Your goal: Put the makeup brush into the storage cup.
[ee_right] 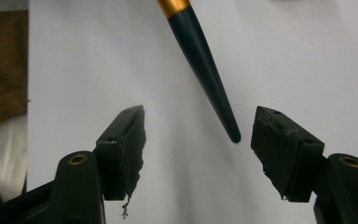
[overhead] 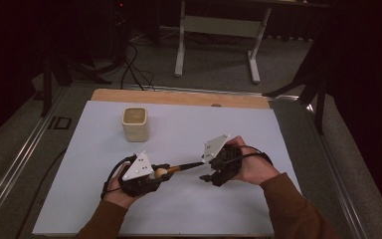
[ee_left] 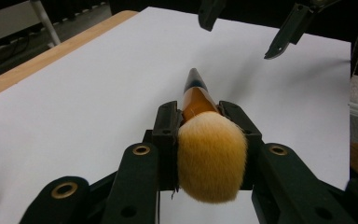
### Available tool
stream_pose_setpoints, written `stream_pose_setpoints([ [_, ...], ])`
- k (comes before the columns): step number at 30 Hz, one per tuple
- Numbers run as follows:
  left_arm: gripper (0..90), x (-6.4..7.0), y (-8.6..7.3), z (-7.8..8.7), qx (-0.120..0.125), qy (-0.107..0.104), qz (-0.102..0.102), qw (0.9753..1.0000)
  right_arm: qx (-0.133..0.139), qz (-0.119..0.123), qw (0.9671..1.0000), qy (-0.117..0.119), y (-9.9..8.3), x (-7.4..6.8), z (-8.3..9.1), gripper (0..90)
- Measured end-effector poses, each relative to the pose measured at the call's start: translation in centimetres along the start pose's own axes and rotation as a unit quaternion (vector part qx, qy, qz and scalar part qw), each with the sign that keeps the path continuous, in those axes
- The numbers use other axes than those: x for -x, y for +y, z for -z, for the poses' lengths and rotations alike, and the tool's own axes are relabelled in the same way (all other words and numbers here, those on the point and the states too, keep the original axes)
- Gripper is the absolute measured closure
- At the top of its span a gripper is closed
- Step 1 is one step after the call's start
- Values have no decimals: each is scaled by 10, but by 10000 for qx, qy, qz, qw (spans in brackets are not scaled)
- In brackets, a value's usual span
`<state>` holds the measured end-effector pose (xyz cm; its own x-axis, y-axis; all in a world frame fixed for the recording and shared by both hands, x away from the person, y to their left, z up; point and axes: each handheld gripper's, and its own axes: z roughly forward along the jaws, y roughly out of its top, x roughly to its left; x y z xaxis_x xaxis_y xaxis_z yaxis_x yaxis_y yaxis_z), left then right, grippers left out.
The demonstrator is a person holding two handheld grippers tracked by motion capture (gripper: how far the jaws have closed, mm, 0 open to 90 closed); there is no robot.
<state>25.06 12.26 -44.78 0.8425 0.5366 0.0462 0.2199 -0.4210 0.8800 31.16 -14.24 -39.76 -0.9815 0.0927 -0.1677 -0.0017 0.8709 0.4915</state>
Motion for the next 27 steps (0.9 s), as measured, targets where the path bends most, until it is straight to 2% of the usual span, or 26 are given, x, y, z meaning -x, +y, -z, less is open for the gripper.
stream_pose_setpoints([
  [8, 705, -5, 2, 9, -41, 132, 41, 9999, 333, -261, 9989, -202, -15, -1, 5, 331],
  [14, 705, -11, 0, 16, -100, 221, 81, 9997, 562, -487, 9963, -440, -28, -1, 9, 326],
  [20, 705, -16, 1, 24, -107, 302, 88, 9994, 856, -740, 9911, -706, -43, -5, 11, 320],
  [27, 705, -24, 0, 32, -41, 392, 140, 9991, 1247, -1127, 9811, -957, -64, -13, 12, 317],
])
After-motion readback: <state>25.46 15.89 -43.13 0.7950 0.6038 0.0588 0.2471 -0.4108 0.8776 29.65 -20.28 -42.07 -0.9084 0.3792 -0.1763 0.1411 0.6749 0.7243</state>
